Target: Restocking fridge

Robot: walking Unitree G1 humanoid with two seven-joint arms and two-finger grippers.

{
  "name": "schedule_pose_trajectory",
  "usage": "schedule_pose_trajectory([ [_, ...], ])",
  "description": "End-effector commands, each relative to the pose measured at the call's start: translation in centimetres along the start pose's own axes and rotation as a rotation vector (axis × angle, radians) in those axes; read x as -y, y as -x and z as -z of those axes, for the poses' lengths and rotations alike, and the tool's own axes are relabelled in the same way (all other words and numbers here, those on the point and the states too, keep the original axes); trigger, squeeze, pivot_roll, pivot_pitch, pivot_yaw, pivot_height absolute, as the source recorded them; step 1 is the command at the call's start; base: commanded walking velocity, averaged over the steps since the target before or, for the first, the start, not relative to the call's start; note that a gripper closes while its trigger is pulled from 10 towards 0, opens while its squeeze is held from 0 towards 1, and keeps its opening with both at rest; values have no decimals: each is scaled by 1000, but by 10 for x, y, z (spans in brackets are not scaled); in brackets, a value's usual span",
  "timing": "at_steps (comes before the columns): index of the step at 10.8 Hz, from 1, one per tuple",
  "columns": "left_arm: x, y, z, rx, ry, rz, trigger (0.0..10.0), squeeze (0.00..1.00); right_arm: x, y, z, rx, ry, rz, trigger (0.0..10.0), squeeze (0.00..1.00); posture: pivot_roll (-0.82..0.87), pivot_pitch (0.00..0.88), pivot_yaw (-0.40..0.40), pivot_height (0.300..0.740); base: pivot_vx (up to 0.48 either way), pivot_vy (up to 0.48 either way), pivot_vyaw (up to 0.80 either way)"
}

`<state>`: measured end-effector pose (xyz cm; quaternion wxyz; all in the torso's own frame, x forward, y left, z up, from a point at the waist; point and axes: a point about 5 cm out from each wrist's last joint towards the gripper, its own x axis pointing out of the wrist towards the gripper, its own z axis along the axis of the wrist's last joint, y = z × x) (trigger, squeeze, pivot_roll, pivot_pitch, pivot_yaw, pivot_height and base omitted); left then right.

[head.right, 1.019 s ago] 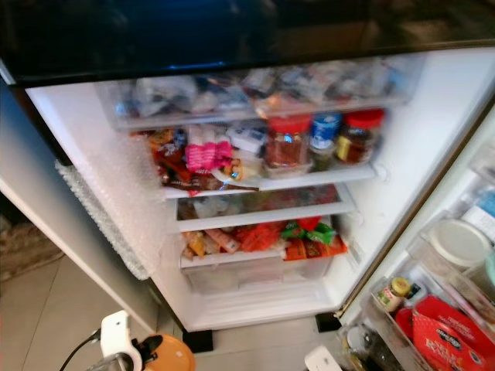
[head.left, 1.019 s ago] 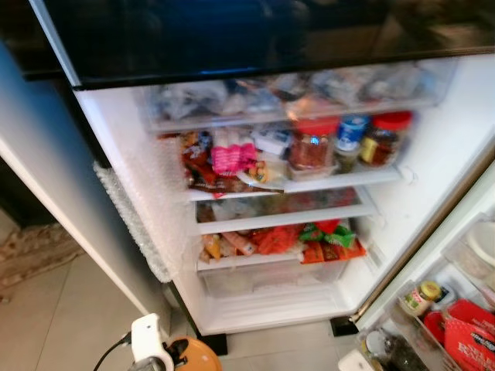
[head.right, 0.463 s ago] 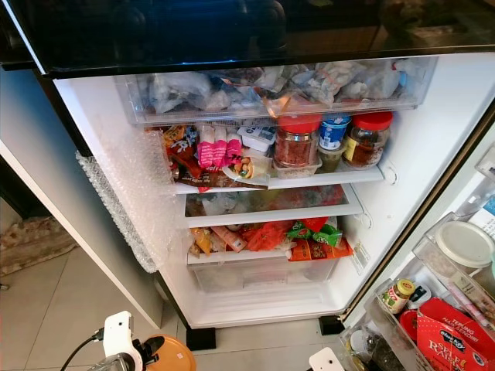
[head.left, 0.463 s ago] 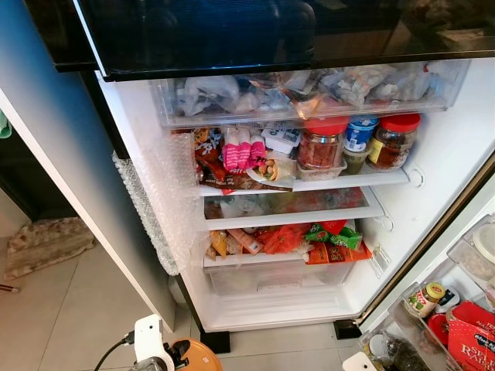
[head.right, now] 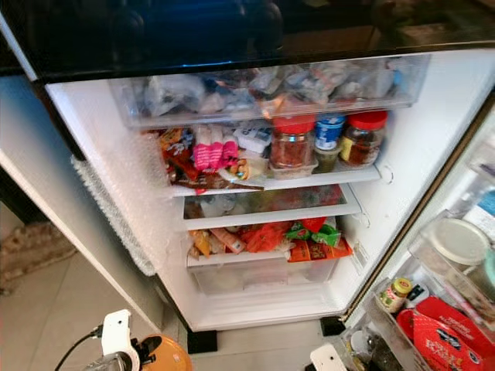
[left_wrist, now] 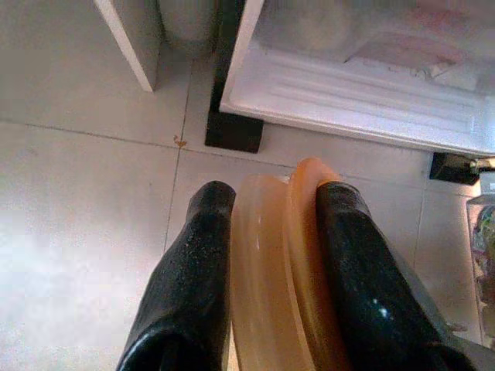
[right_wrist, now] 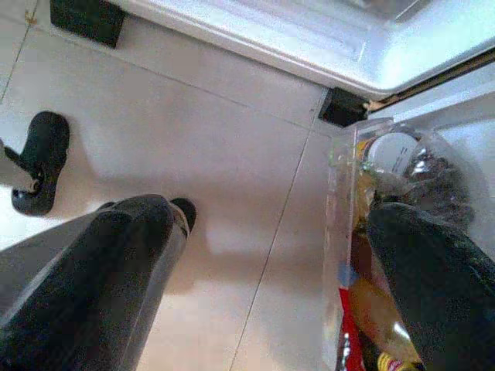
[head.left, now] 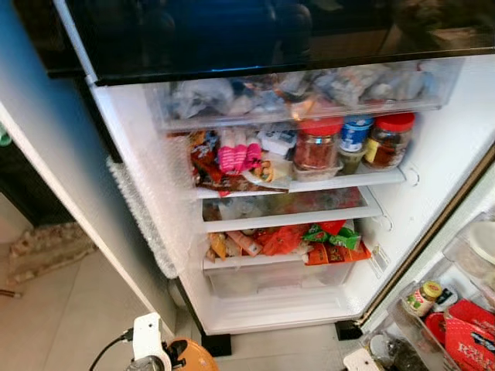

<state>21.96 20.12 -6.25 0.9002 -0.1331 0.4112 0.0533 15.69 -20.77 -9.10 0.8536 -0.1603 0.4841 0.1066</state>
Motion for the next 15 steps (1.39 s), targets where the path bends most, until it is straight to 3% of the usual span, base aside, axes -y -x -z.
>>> schedule_pose_trajectory([
  [1, 1, -1, -4, 7, -10, -3, 10000, 0, 1, -1, -3, 2, -23, 10, 10000, 0, -71, 0, 55, 740, 0, -330, 0],
  [4, 5, -2, -9, 25, 11, -14, 10000, 0, 3, -2, -12, 20, -50, 25, 10000, 0, -38, 0, 54, 740, 0, -326, 0],
  [8, -1, 1, 7, 4, 40, -51, 10000, 0, 0, 2, 10, -38, -19, 1, 10000, 0, -19, 0, 21, 740, 0, -164, 0],
  [12, 0, 2, 10, 25, -36, -23, 10000, 0, 1, 6, 23, -69, -33, -6, 10000, 0, -38, 21, 6, 740, 0, 0, 0],
  [14, -2, 12, -14, 309, -139, 79, 10000, 0, 0, 6, 25, -67, -42, -12, 10000, 0, -57, 48, 9, 740, 0, 0, 0],
  [15, -1, 14, -21, 347, -150, 91, 10000, 0, 0, 6, 25, -68, -46, -13, 10000, 0, -58, 49, 7, 740, 0, 0, 0],
])
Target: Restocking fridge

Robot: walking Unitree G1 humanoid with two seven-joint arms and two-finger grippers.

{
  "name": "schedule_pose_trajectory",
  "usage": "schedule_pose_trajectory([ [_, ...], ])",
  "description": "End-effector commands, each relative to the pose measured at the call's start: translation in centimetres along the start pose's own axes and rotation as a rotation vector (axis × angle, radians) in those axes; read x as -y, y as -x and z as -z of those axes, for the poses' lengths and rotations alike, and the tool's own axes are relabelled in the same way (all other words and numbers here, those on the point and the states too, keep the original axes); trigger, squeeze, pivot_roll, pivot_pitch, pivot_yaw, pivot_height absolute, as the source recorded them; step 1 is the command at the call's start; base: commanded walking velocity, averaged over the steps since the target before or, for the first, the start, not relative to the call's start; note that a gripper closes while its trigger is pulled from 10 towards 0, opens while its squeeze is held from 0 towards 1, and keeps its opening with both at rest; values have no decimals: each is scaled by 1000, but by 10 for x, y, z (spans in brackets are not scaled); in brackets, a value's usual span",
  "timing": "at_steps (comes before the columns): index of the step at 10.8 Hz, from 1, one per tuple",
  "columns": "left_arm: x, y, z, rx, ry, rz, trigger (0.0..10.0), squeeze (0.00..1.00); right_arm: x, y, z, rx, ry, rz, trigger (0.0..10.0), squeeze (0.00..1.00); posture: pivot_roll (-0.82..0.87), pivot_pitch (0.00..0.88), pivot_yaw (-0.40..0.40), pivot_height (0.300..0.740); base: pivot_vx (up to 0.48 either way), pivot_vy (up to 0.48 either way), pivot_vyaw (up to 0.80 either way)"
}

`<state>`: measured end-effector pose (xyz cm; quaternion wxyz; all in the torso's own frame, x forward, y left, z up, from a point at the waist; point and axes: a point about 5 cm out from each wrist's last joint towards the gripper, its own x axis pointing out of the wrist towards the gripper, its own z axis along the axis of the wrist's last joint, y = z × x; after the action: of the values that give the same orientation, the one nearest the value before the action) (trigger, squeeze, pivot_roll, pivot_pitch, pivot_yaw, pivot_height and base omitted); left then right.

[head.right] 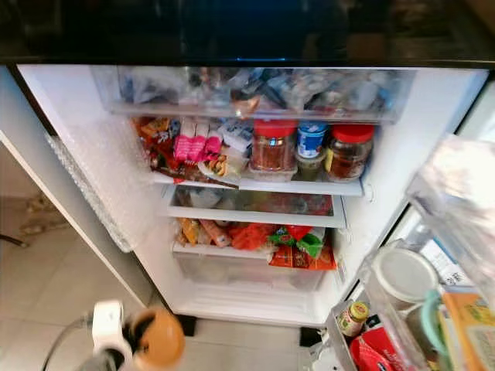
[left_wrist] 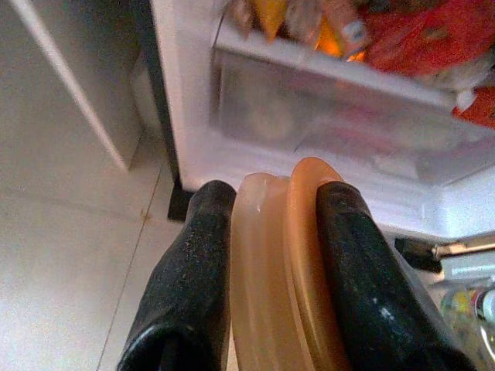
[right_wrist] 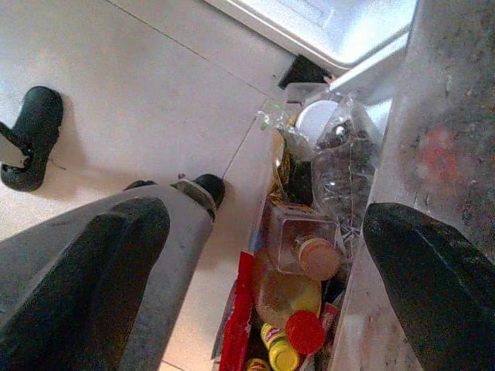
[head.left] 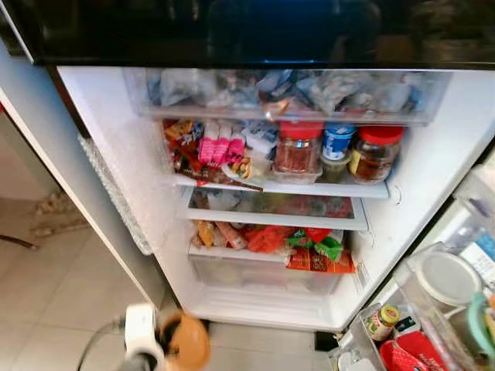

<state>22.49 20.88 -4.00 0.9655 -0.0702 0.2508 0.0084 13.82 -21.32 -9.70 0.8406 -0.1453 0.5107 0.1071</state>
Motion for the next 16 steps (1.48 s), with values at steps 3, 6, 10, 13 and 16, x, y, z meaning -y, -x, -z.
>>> schedule_pose_trajectory([
  [3, 1, 0, -1, 9, 3, 11, 10000, 0, 3, 1, 5, -13, -20, 13, 10000, 0, -58, 49, 7, 740, 0, 0, 0],
  [6, 1, 0, -1, 9, 3, 11, 10000, 0, 3, 1, 5, -13, -20, 13, 10000, 0, -58, 49, 7, 740, 0, 0, 0],
  [10, 1, 0, -1, 9, 3, 11, 10000, 0, 3, 1, 5, -13, -20, 13, 10000, 0, -58, 49, 7, 740, 0, 0, 0],
  [13, 51, 14, -99, 437, 389, 257, 10000, 0, 10, 2, 4, -9, -69, 12, 10000, 0, 5, 15, -43, 740, 0, 0, 0],
  [16, 36, 6, -90, 367, 37, 122, 10000, 0, 6, 3, 15, -50, -146, 73, 10000, 0, -20, 9, -5, 740, 0, 0, 0],
])
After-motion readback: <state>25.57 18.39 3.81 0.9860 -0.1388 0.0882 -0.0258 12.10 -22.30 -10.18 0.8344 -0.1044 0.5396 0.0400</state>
